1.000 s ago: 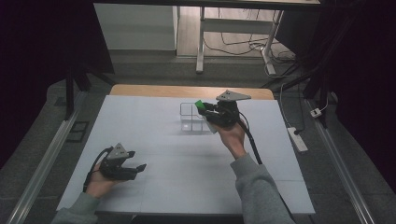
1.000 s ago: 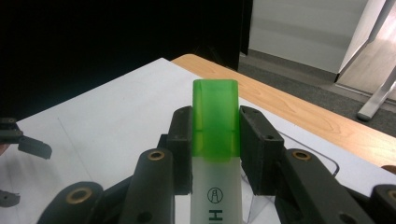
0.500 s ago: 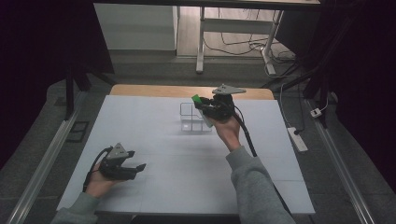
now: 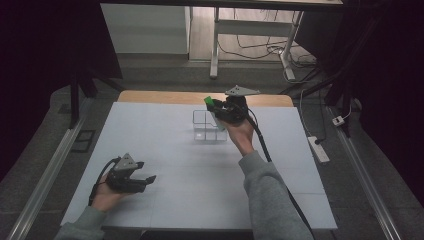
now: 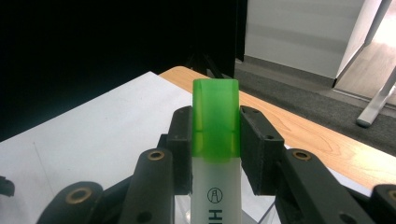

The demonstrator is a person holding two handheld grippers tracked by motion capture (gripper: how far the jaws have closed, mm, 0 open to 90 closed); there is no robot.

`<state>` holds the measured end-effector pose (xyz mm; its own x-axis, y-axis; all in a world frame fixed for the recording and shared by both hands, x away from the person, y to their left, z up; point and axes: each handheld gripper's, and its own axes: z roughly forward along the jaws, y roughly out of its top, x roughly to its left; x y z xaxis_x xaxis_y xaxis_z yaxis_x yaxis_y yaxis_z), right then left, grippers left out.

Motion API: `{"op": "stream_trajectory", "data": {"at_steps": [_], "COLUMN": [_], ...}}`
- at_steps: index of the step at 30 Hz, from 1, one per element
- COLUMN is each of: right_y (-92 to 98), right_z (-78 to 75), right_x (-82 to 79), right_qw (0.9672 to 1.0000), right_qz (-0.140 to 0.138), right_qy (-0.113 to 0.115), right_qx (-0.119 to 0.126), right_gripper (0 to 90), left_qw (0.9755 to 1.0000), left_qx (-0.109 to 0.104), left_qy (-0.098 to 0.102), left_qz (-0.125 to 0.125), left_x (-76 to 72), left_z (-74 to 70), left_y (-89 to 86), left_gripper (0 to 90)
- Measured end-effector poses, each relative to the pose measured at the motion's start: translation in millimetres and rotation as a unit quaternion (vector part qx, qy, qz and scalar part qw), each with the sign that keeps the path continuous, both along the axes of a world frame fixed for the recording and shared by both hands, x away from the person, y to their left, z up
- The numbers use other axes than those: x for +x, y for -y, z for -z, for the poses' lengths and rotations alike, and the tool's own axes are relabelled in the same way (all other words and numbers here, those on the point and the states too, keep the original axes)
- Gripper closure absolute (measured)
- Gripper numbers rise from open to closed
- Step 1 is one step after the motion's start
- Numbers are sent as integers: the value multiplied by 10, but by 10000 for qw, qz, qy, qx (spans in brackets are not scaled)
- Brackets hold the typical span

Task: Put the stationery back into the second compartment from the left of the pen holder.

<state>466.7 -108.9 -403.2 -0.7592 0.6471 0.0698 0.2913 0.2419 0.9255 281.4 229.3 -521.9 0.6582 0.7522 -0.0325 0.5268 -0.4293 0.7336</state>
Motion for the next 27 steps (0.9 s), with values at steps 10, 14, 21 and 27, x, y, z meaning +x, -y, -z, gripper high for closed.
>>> {"op": "stream_trajectory", "data": {"at_steps": [10, 14, 21, 27], "right_y": [-74, -108, -208, -244], "right_z": [47, 38, 58, 85], "right_x": [140, 206, 330, 419], "right_qw": [10000, 9998, 9996, 9992], "right_qz": [-1, -9, -29, 4], "right_qy": [7, 43, 50, 42], "right_qx": [93, 202, 283, 395], "right_gripper": [668, 668, 668, 667], "left_qw": [10000, 10000, 10000, 10000], "left_qx": [-10, 2, -40, -46], "left_qy": [-13, -13, -17, -20], "left_qz": [-3, 6, -22, -34], "left_x": [6, 9, 15, 18], "left_z": [8, 11, 14, 20], "left_y": [-17, -21, -40, -55], "left_gripper": [280, 280, 280, 280]}}
